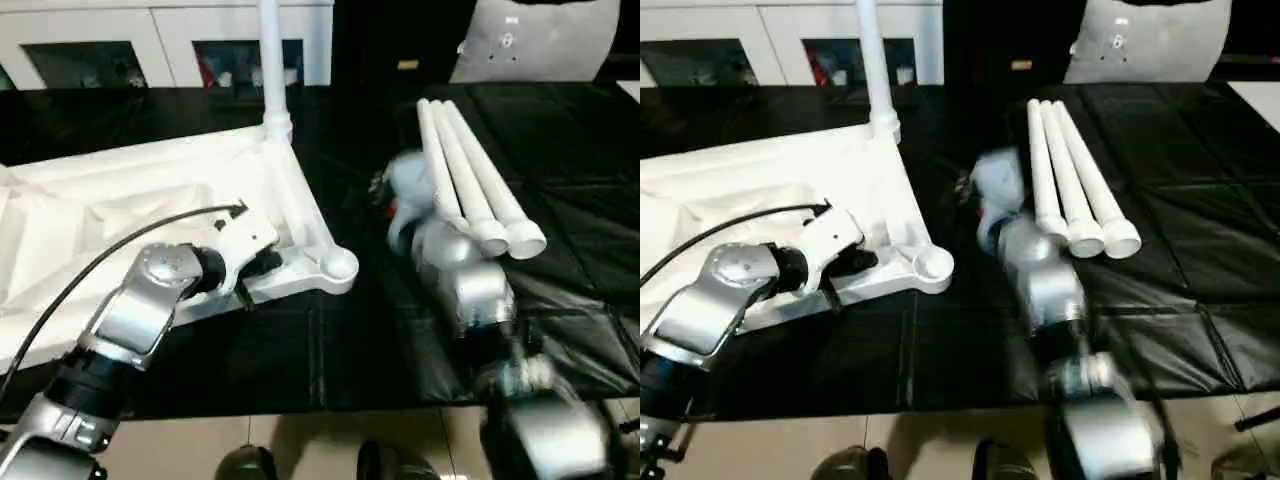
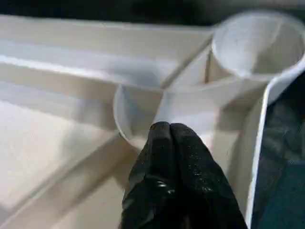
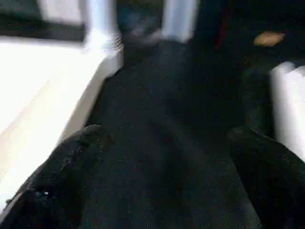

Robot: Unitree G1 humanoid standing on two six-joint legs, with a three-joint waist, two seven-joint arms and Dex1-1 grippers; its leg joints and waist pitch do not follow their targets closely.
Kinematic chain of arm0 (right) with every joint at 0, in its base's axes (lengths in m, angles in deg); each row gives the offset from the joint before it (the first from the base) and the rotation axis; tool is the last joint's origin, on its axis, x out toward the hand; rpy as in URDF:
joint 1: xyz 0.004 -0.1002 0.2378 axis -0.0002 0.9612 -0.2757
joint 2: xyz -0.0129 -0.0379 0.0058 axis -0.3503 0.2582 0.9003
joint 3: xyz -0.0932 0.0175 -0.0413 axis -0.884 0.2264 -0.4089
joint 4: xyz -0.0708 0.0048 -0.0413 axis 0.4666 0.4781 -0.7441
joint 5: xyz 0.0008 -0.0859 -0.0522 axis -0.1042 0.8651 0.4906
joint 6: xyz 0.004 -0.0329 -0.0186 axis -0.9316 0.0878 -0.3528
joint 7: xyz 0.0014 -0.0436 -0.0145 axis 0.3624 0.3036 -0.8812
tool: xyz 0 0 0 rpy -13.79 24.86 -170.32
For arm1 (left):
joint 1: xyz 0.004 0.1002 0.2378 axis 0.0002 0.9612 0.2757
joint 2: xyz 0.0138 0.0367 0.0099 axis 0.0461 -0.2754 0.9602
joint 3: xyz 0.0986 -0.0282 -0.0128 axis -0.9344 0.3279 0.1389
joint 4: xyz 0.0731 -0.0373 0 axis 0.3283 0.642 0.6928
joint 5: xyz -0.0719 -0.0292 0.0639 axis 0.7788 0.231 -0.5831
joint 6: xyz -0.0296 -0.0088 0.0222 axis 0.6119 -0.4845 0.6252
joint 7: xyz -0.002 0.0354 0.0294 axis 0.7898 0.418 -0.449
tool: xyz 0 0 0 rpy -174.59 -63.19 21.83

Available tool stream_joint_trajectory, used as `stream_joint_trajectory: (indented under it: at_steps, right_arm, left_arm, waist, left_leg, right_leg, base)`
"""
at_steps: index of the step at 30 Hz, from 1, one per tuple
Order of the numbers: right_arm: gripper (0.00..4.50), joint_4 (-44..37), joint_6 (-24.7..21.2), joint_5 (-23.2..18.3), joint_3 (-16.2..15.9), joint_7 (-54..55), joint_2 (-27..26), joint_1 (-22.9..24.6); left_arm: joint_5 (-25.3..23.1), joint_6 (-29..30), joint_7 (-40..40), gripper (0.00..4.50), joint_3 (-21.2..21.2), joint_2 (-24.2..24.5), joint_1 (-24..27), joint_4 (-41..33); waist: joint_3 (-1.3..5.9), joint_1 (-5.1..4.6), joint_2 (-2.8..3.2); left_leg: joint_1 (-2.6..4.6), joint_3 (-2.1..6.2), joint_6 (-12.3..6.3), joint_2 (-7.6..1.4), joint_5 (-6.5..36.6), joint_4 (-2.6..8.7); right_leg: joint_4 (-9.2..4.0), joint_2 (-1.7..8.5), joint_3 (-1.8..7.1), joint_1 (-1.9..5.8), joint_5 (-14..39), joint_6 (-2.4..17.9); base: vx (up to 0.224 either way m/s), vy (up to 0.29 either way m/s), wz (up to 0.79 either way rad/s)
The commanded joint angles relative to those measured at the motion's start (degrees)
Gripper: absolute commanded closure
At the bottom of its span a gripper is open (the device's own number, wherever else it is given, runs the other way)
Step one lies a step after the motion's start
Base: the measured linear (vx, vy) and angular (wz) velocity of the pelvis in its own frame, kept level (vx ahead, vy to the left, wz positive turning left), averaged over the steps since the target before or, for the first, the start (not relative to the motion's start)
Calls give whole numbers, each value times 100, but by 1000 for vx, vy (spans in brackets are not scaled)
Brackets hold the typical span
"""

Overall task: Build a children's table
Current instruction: Pick table leg

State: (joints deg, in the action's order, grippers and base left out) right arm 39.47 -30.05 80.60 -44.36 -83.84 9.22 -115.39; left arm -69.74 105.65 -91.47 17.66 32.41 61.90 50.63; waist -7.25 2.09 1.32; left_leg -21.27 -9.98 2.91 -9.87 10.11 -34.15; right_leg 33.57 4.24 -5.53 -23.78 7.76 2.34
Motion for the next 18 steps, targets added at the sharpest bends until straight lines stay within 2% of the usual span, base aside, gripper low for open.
stream_joint_trajectory:
  at_steps: [1, 2, 3, 6, 7, 8, 9, 11, 12, 13, 18]
  right_arm:
    - [0, 374, -246, -73, 167, 141, 118, -149]
    - [0, 514, -284, -97, 202, 158, 156, -257]
    - [0, 818, -282, -121, 242, 158, 248, -474]
    - [0, 1397, -356, -178, 381, 249, 372, -829]
    - [0, 1726, -298, -155, 450, 354, 438, -1004]
    - [0, 2274, -294, -230, 674, 550, 533, -1261]
    - [0, 2274, -294, -230, 674, 550, 533, -1261]
    - [0, 2571, -362, -226, 778, 752, 605, -1407]
    - [0, 2659, -384, -210, 793, 821, 626, -1454]
    - [0, 2832, -558, -109, 732, 951, 666, -1536]
    - [0, 3173, -590, -240, 856, 994, 726, -1610]
  left_arm:
    - [221, 96, -65, 427, 161, -31, 49, -297]
    - [296, 118, -69, 427, 196, -41, 76, -363]
    - [427, 207, -104, 398, 250, -50, 147, -570]
    - [594, 403, -133, 387, 324, -63, 269, -946]
    - [676, 501, -163, 380, 350, -77, 323, -1129]
    - [803, 731, -242, 363, 316, -59, 439, -1492]
    - [803, 731, -242, 363, 316, -59, 439, -1492]
    - [876, 869, -270, 353, 276, -52, 514, -1711]
    - [902, 905, -262, 342, 271, -51, 535, -1765]
    - [947, 985, -228, 334, 279, -63, 577, -1868]
    - [953, 1092, -181, 289, 225, -3, 661, -1997]
  waist:
    - [554, 13, 80]
    - [543, 22, 81]
    - [556, 5, 75]
    - [531, 20, 56]
    - [543, 8, 28]
    - [535, -6, 0]
    - [514, -2, 9]
    - [495, -11, -16]
    - [487, -9, 1]
    - [487, -15, 0]
    - [486, -26, -8]
  left_leg:
    - [83, 97, -58, -255, 1111, 368]
    - [99, 80, -81, -252, 1136, 359]
    - [56, 103, -82, -244, 1081, 354]
    - [53, 76, -160, -239, 1076, 341]
    - [53, 93, -141, -252, 1095, 340]
    - [53, 86, -112, -254, 1139, 329]
    - [51, 90, -117, -245, 1187, 333]
    - [52, 82, -119, -242, 1265, 335]
    - [57, 82, -120, -233, 1315, 329]
    - [53, 78, -122, -226, 1336, 327]
    - [44, 87, -110, -221, 1430, 322]
  right_leg:
    - [-304, 404, 337, 346, 1397, 1269]
    - [-316, 393, 346, 316, 1404, 1253]
    - [-260, 412, 336, 370, 1348, 1314]
    - [-304, 404, 340, 343, 1414, 1286]
    - [-276, 426, 331, 359, 1533, 1319]
    - [-277, 431, 333, 351, 1651, 1306]
    - [-295, 418, 322, 344, 1748, 1283]
    - [-307, 399, 315, 327, 1906, 1168]
    - [-320, 392, 307, 314, 2018, 1099]
    - [-326, 388, 305, 313, 2054, 1080]
    - [-338, 388, 292, 304, 2201, 996]
  base:
    - [0, 0, 0]
    - [0, 0, 0]
    - [0, 0, 0]
    - [0, 0, 0]
    - [0, 0, 0]
    - [0, 0, 0]
    - [0, 0, 0]
    - [0, 0, 0]
    - [0, 0, 0]
    - [0, 0, 0]
    - [0, 0, 0]
